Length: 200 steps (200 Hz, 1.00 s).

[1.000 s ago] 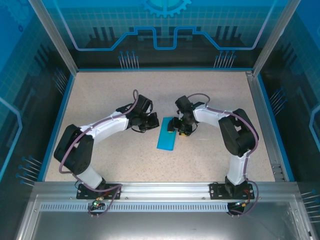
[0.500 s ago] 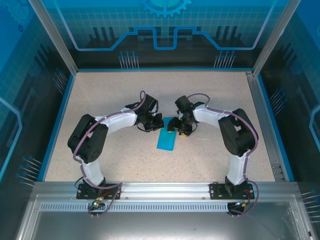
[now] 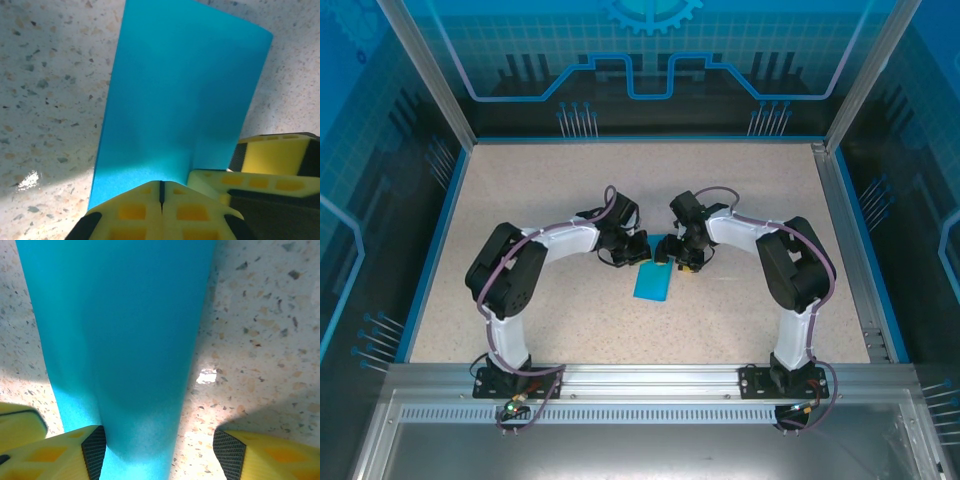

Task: Fold a paper plane with a square sheet of paper (pick it up from the middle)
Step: Hold the square sheet of paper at the center of the table, then fold the square sheet of paper in half at the center of the table.

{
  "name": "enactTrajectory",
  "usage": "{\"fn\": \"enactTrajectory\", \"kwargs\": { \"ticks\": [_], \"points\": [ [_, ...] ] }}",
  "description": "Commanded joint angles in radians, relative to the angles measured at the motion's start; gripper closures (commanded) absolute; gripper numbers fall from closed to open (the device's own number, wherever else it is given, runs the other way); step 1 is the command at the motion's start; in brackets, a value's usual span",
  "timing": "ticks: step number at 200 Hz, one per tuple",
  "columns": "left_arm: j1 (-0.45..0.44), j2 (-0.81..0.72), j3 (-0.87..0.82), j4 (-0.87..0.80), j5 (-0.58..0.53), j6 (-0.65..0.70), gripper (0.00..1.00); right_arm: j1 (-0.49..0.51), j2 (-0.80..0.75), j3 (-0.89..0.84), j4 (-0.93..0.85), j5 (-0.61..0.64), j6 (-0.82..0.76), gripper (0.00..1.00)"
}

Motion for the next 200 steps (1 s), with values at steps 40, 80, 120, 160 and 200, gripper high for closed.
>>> {"fn": "enactTrajectory", "kwargs": {
  "ticks": [40,80,120,160,200],
  "points": [
    [0.004,0.063,0.005,0.005,0.011,-0.016,1.00,0.014,0.103,-0.055,-0.016,0.072,0.006,0.34],
    [0.004,0.097,-0.008,-0.026,-0.025,-0.006,1.00,0.015,0.073,-0.034,-0.021,0.063,-0.002,0.32],
    [0.004,0.110,-0.026,-0.024,-0.036,0.000,1.00,0.005,-0.072,0.002,-0.066,0.124,-0.035,0.13],
    [0.003,0.111,-0.026,-0.035,-0.042,0.011,1.00,-0.017,-0.325,-0.078,-0.002,0.196,-0.074,0.01],
    [0.002,0.109,-0.026,-0.039,-0.042,0.021,1.00,-0.167,-0.578,-0.312,0.243,0.104,0.054,0.01]
  ]
}}
